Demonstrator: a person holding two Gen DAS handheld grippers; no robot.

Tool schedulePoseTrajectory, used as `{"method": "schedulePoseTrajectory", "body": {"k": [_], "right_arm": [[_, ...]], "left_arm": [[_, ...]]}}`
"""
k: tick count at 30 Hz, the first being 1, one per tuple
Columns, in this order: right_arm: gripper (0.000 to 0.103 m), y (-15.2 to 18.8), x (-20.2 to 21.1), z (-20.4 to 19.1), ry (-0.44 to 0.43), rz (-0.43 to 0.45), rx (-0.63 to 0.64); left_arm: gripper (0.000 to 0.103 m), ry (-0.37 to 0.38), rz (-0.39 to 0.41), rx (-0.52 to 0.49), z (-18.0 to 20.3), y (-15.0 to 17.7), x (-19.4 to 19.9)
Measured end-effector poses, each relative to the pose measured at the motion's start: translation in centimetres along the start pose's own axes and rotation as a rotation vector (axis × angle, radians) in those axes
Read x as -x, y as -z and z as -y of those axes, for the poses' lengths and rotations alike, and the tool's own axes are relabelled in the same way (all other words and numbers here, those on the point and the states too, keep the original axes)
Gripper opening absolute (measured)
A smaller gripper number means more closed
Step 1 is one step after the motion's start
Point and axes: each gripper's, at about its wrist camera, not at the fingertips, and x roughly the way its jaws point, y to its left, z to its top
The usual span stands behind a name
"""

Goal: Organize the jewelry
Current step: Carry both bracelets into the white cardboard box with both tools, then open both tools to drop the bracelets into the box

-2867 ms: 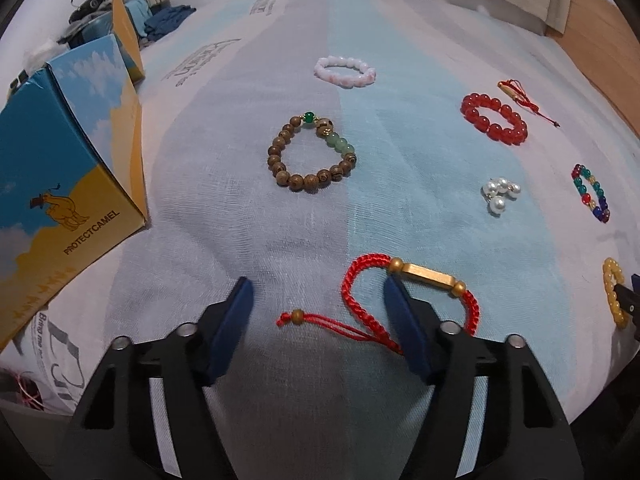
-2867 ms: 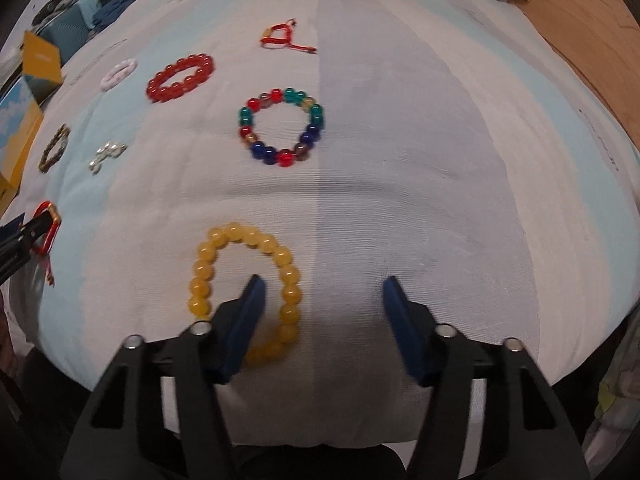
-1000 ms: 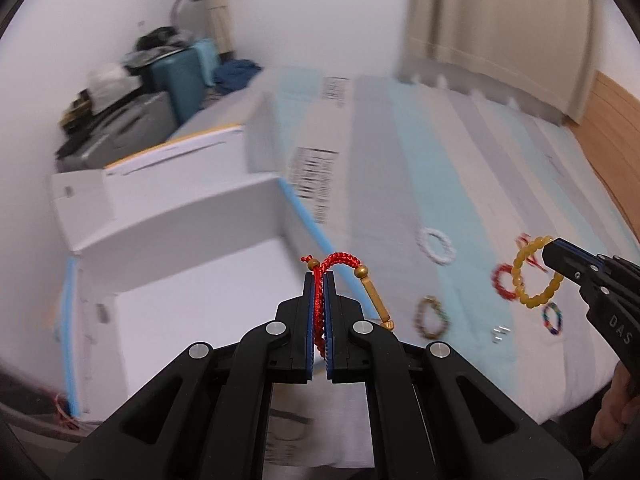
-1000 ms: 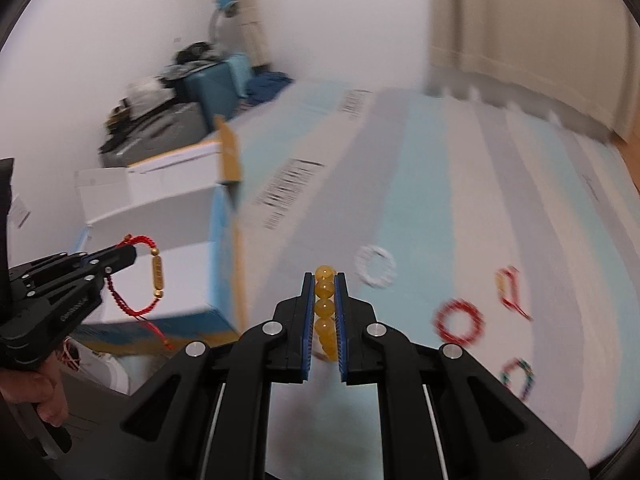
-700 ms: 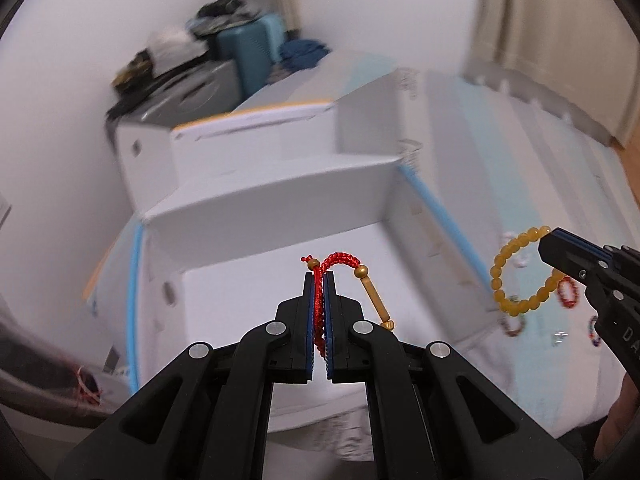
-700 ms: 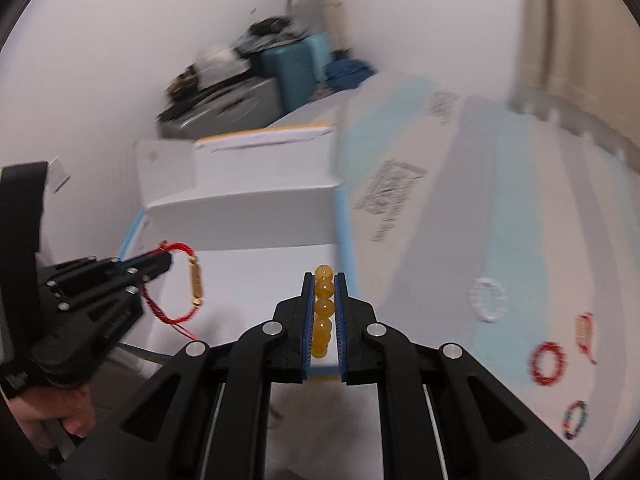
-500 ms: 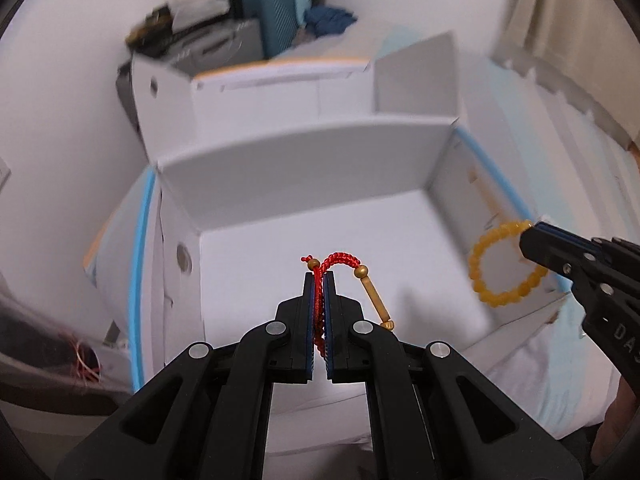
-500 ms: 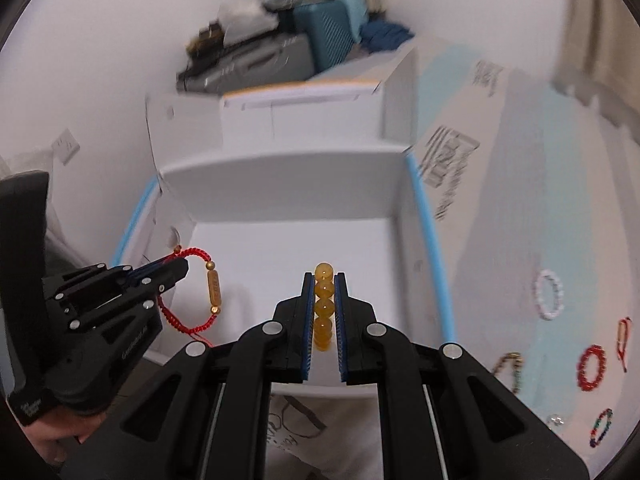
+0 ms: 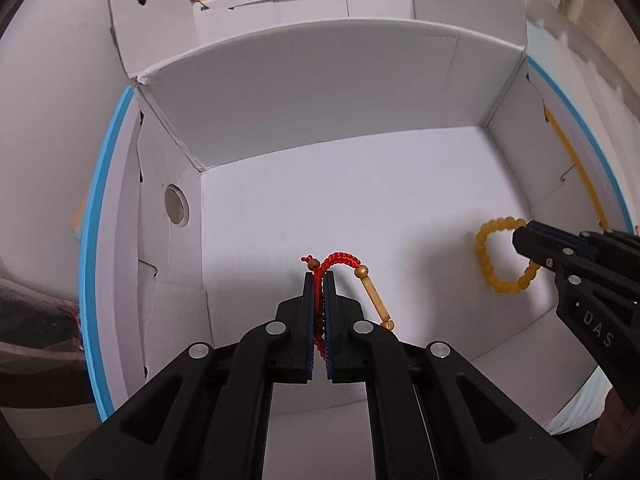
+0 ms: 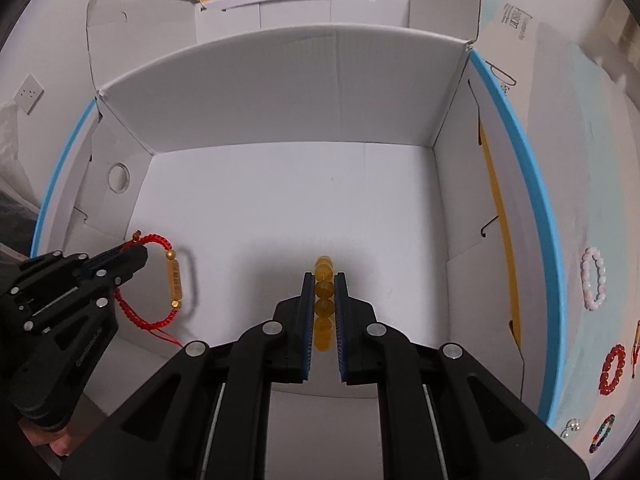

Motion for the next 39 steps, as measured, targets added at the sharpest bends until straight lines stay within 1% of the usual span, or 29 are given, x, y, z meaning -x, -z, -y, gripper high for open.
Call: {"method": "schedulePoseTrajectory", "body": {"k": [2,5,7,9,10,12,13,14,16,17,18,19,20,21,22,24,25,27,28,30,33,36,39], "right_arm": [[0.009,0.2,-0.1,0.1,-0.001,-0.005,-0.001],[0.009,0.1,-0.5,-0.2,0.001,-0.014,0.002],[0.011,0.2,-0.6,-0.2,0.003,-0.023,0.001],[0.012,0.3,-0.4,-0.2,0.001,-0.018,-0.005],[0.013,0.3,-0.4,-0.3,0.000,-0.017,-0.006],[0.026,0.3,0.0,-0.3,-0.008,-0.010,-0.008],[0.028,0.4,0.4,-0.3,-0.011,-0.001,-0.008],[0.033,0.5,0.8,-0.2,-0.013,0.008,-0.009],[0.039,0.6,1.7,-0.1,-0.027,0.028,-0.011],[0.045,0.7,2.3,0.0,-0.036,0.042,-0.012],[0.053,0.7,2.7,0.2,-0.043,0.054,-0.014],[0.056,0.8,3.4,0.4,-0.051,0.073,-0.018],[0.063,1.0,4.2,0.5,-0.059,0.091,-0.022],[0.068,1.2,5.1,0.8,-0.075,0.113,-0.027],[0.071,1.1,5.6,1.2,-0.081,0.126,-0.031],[0.079,1.6,6.8,1.5,-0.083,0.148,-0.036],[0.081,1.8,7.3,1.8,-0.088,0.157,-0.034],[0.088,2.1,8.3,2.3,-0.079,0.183,-0.029],[0.089,2.3,9.0,2.2,-0.071,0.197,-0.029],[0.094,3.1,10.4,2.8,-0.058,0.234,-0.039],[0.096,4.4,12.3,3.9,-0.032,0.284,-0.063],[0.096,6.2,14.7,6.0,0.013,0.332,-0.096],[0.096,8.4,17.0,9.3,0.058,0.370,-0.148]], "left_arm": [[0.003,-0.017,-0.012,-0.006,0.1,0.0,-0.2],[0.003,-0.019,-0.022,-0.001,0.1,-0.2,-0.2],[0.006,-0.018,-0.026,0.007,0.1,-0.1,-0.2],[0.007,-0.019,-0.020,0.017,0.1,0.0,0.0],[0.007,-0.020,-0.017,0.020,0.1,-0.1,0.1],[0.009,-0.019,-0.011,0.020,0.2,0.0,0.4],[0.017,-0.017,-0.004,0.025,0.2,0.0,0.6],[0.021,-0.013,0.003,0.028,0.1,0.0,0.8],[0.034,-0.011,0.021,0.040,-0.1,-0.1,1.5],[0.038,-0.007,0.030,0.045,-0.2,-0.1,1.9],[0.045,-0.002,0.041,0.050,-0.1,-0.2,2.5],[0.053,-0.001,0.053,0.052,-0.2,-0.2,3.0],[0.058,-0.006,0.066,0.054,-0.1,-0.2,3.5],[0.072,-0.017,0.085,0.058,0.0,-0.2,4.1],[0.083,-0.026,0.110,0.065,0.1,-0.1,4.8],[0.090,-0.023,0.147,0.064,0.6,0.1,6.0],[0.093,-0.022,0.157,0.064,0.9,0.2,6.5],[0.095,-0.022,0.180,0.066,1.5,0.5,7.6],[0.096,-0.021,0.190,0.061,1.9,0.6,8.0],[0.097,-0.019,0.205,0.051,2.5,0.8,8.3],[0.097,0.009,0.235,0.036,3.9,1.1,9.3],[0.097,0.041,0.259,0.005,6.1,1.8,10.0],[0.097,0.073,0.285,-0.032,8.9,2.4,10.9]]}}
